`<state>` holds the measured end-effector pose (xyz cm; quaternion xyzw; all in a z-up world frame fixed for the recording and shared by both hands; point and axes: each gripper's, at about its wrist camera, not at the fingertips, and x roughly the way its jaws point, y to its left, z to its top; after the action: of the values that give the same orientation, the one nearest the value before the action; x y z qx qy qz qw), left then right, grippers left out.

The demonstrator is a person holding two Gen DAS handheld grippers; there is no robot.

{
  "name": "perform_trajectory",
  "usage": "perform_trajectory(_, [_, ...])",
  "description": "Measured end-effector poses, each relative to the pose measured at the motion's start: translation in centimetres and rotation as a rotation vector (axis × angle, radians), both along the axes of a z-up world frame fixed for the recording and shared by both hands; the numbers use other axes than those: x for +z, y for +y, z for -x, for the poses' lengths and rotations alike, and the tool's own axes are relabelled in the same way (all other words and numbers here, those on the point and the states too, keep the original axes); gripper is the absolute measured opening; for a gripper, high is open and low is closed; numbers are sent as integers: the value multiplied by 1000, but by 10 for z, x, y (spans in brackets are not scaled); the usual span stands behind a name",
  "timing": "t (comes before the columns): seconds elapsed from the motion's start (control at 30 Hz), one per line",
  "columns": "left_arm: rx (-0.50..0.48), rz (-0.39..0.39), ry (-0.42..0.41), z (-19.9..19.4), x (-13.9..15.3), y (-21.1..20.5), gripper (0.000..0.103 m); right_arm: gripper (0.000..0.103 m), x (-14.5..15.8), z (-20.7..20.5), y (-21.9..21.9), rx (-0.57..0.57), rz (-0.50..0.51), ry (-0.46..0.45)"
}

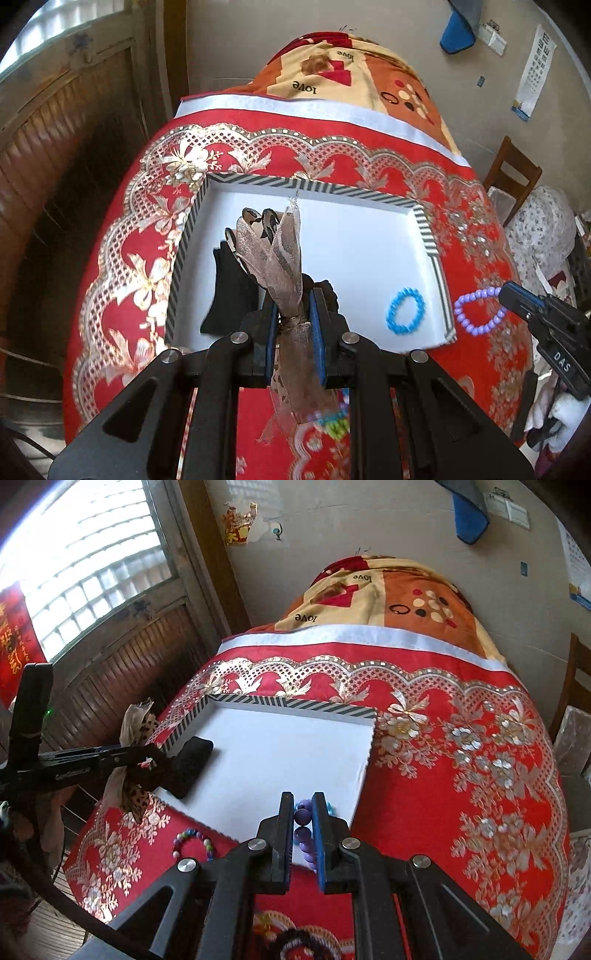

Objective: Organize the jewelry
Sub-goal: 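Carry the bow and purple bracelet into the tray and open both tools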

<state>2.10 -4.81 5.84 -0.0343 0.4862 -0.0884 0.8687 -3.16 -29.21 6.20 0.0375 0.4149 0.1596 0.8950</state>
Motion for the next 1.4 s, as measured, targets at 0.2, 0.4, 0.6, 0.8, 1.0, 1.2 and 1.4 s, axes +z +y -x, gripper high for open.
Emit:
perform_trajectory(0.2, [2,-2,25,-37,-11,5,15,9,-8,-34,16,17,0,18])
perform_trajectory(0.4, [18,-1,52,-75,-23,10,15,9,-21,-71,32,29,4,51])
perform_trajectory(0.6, [42,8,72,-114,-37,16,15,9,-40,-109,44,42,-8,93])
perform_trajectory(0.8, [71,11,106,-147,-59,18,15,9,-67,-155,40,19,44,125])
perform_trajectory(1.0, [71,1,124,-161,-74,14,15,9,-88,-188,21,-50,125,142])
perform_trajectory(1.2, [58,44,124,-164,-82,13,39,9,-102,-194,21,-59,154,152])
perform_trajectory(1.4, [74,49,116,-157,-80,15,50,35,-107,-186,25,-38,123,170])
